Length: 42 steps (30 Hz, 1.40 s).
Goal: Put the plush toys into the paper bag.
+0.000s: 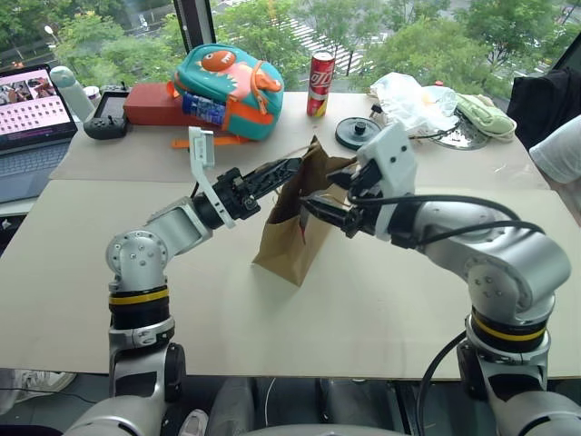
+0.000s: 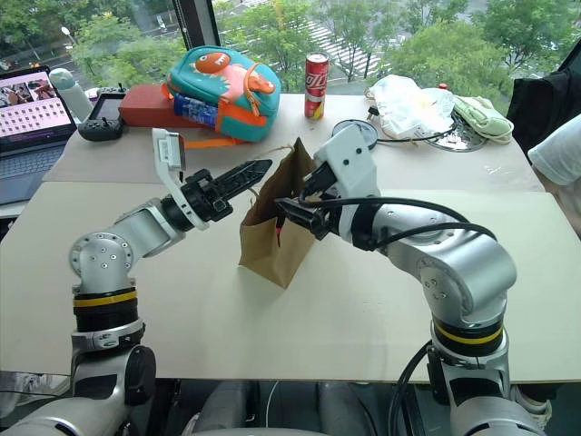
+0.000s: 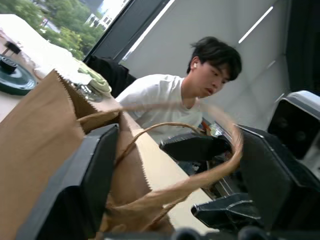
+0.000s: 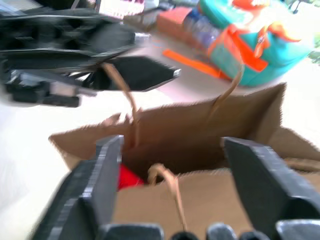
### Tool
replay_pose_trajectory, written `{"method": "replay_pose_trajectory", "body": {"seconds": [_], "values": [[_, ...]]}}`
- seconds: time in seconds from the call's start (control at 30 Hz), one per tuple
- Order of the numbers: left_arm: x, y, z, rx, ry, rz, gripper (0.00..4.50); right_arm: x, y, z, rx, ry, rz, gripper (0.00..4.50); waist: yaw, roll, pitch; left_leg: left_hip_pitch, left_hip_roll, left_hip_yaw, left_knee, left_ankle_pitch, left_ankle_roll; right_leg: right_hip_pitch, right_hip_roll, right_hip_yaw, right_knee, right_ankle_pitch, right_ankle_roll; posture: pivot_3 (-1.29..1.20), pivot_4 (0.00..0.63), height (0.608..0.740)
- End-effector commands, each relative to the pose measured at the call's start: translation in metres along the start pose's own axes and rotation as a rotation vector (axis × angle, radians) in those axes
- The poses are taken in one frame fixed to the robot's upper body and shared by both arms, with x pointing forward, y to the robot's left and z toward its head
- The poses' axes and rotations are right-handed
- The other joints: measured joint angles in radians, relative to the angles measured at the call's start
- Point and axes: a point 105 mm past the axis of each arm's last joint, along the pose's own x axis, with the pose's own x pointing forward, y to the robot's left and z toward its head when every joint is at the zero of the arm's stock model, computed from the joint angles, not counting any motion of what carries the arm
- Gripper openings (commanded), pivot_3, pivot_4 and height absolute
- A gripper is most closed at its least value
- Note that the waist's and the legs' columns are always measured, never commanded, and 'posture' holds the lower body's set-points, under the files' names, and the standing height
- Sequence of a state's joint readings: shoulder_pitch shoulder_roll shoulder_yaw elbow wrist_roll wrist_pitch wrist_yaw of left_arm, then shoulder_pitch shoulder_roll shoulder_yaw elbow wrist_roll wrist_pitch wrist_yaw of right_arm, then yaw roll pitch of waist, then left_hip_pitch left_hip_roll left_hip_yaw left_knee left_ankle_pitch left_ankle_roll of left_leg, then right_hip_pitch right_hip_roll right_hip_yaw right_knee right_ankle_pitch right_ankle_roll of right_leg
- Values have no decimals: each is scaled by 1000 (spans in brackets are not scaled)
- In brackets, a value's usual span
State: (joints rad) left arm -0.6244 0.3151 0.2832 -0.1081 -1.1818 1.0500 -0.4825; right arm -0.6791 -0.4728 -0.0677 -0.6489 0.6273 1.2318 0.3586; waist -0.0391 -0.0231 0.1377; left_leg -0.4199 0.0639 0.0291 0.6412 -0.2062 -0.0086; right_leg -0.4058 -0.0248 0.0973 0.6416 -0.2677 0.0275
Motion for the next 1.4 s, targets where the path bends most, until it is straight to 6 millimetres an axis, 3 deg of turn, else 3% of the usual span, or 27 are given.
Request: {"method": "replay_pose_trajectory", "body": {"seconds": [0.03,0.23,0.33,0.47,0.6,0.7,0.87,1.0,1.17,1.3,1.4], "values": [[-6,-22,17,32,-14,-82,4488,-22,5,32,-45,-149,60,4448,0,0,0,0,0,0,0,0,0,0,0,0,0,0,0,0,150,733],[-29,-7,32,42,-40,7,4488,-48,16,44,-45,-233,185,4448,0,0,0,1,0,0,0,0,0,0,0,0,0,0,0,0,150,733],[-41,-4,37,44,-52,22,4500,-55,16,49,-40,-263,212,3716,-2,0,0,1,0,0,0,0,0,0,0,0,0,0,0,0,150,733],[-59,2,32,59,-19,50,4500,-68,15,51,-13,-297,231,2373,-1,0,0,1,0,0,0,0,0,0,0,0,0,0,0,0,150,733],[-73,-2,4,168,175,59,4500,-79,22,45,19,-281,287,990,-2,0,0,1,0,1,-1,0,0,0,0,0,-1,-1,-1,0,150,733],[-78,-1,-4,188,220,52,4500,-86,32,37,50,-257,358,17,3,0,0,1,0,1,-2,0,0,0,-1,0,-1,-2,-2,0,150,733],[-77,5,-10,225,242,54,4500,-88,43,23,97,-205,422,17,7,0,0,2,1,1,-2,0,0,1,-1,0,-1,-2,-2,0,150,733],[-80,11,-22,293,314,65,4500,-77,53,-18,49,36,424,17,5,0,0,3,1,1,-2,0,0,1,0,0,-1,-3,-3,0,150,733],[-79,13,-30,354,354,53,4500,-45,27,-68,-37,258,219,17,-2,0,0,3,1,1,-2,0,0,1,0,0,0,-3,-4,0,150,733],[-76,15,-31,394,364,49,4500,-26,14,-72,-50,246,138,17,0,0,0,3,1,1,-2,0,0,0,0,0,0,-4,-3,0,150,733],[-73,17,-40,483,418,52,4500,-5,9,-59,-54,186,95,17,-4,0,1,3,1,2,-2,0,0,0,0,0,0,-4,-3,0,150,733]]}}
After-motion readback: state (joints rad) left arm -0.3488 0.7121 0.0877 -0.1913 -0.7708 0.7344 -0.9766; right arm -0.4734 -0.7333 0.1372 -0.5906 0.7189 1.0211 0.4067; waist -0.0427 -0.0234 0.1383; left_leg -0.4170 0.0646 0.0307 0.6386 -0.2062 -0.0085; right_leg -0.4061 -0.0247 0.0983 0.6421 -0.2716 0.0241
